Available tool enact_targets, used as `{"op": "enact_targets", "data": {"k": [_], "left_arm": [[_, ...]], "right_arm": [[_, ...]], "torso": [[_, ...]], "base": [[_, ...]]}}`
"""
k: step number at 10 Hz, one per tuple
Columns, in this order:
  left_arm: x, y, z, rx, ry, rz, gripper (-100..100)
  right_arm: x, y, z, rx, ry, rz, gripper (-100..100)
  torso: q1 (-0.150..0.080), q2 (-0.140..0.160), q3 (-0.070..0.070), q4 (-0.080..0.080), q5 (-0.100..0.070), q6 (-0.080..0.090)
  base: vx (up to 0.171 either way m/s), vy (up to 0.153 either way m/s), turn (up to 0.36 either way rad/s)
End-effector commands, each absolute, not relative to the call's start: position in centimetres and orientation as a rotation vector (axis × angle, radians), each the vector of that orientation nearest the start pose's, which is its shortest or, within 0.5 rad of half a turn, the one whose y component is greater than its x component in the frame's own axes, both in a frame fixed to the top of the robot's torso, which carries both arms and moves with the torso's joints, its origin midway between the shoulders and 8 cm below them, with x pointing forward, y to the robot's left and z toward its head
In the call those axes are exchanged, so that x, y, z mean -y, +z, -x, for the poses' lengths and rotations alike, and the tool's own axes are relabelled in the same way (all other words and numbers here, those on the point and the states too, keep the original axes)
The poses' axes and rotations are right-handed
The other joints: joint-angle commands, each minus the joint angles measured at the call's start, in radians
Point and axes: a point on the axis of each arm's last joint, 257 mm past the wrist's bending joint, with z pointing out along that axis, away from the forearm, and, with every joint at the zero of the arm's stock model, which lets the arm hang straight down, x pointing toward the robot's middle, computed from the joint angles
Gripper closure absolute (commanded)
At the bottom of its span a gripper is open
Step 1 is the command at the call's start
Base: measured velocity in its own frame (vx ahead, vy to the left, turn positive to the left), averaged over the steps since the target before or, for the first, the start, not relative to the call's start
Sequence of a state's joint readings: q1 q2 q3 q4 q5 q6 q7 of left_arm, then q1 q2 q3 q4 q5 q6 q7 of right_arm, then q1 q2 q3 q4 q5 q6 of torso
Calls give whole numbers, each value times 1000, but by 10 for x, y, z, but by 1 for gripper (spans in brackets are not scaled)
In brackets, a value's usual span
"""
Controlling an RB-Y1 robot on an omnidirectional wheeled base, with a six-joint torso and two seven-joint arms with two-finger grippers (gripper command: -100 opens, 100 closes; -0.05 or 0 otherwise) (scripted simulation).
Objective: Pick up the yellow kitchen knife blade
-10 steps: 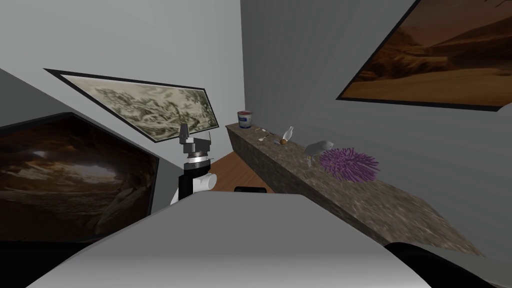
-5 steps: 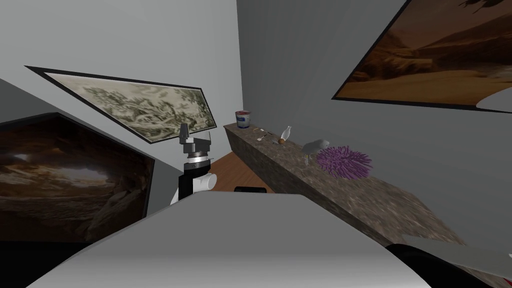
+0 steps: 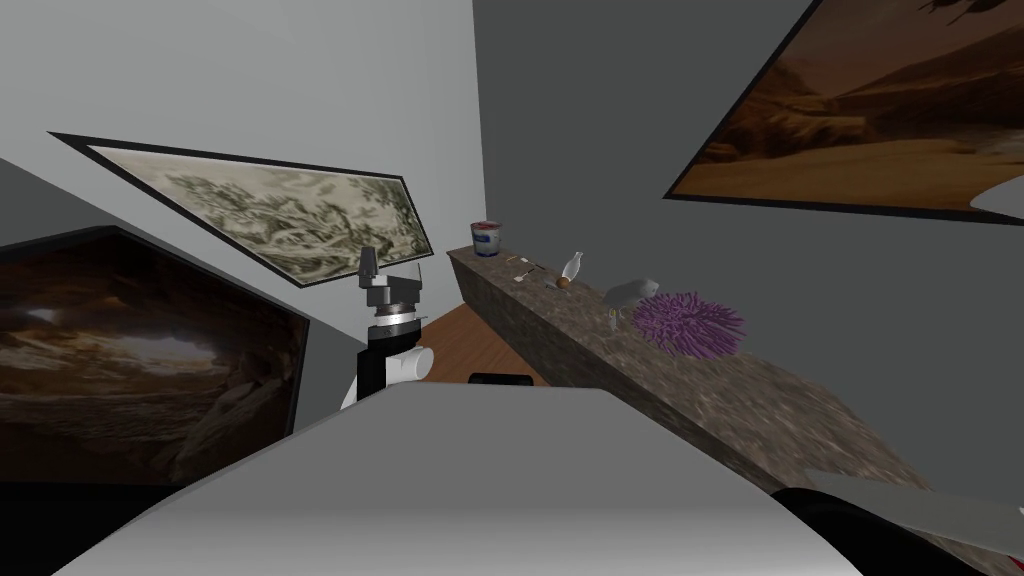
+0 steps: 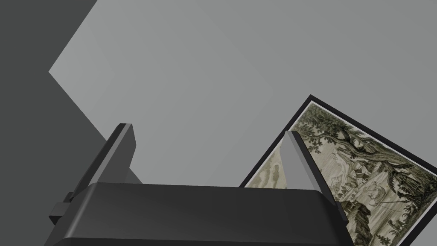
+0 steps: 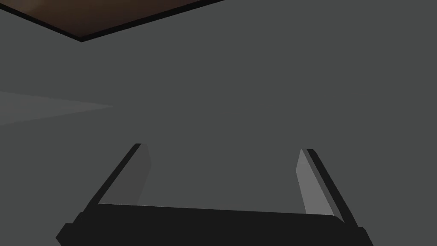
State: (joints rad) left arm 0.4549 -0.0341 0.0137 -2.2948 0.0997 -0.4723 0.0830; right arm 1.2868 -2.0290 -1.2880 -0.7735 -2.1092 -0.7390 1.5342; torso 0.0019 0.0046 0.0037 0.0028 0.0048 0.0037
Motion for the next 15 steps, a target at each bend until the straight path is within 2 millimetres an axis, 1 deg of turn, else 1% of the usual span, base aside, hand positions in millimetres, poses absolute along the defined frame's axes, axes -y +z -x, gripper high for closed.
{"op": "enact_targets", "data": {"k": [1,2,8,9,10,15], "left_arm": [[-294,40,-345,-474,-1452,746,0],[-294,40,-345,-474,-1452,746,0],[-294,40,-345,-474,-1452,746,0],[-294,40,-345,-474,-1452,746,0],[-294,40,-345,-474,-1452,746,0],[-294,40,-345,-474,-1452,746,0]], "right_arm": [[760,461,-337,-459,-463,-416,-100],[757,462,-345,-452,-429,-434,-100],[784,449,-330,-393,-329,-584,-100],[777,446,-344,-378,-327,-596,-100],[774,444,-353,-377,-296,-613,-100],[795,428,-344,-331,-215,-737,-100]], "torso": [[0,0,0,0,0,0],[-2,0,0,0,0,0],[0,0,0,0,0,0],[0,0,0,0,0,0],[-3,0,0,0,-1,0],[0,0,0,0,0,0]], "base": [[-6,-43,-150],[-7,-46,-88],[-1,-4,5],[-7,-48,-131],[-10,-52,-65],[-1,-3,1]]}}
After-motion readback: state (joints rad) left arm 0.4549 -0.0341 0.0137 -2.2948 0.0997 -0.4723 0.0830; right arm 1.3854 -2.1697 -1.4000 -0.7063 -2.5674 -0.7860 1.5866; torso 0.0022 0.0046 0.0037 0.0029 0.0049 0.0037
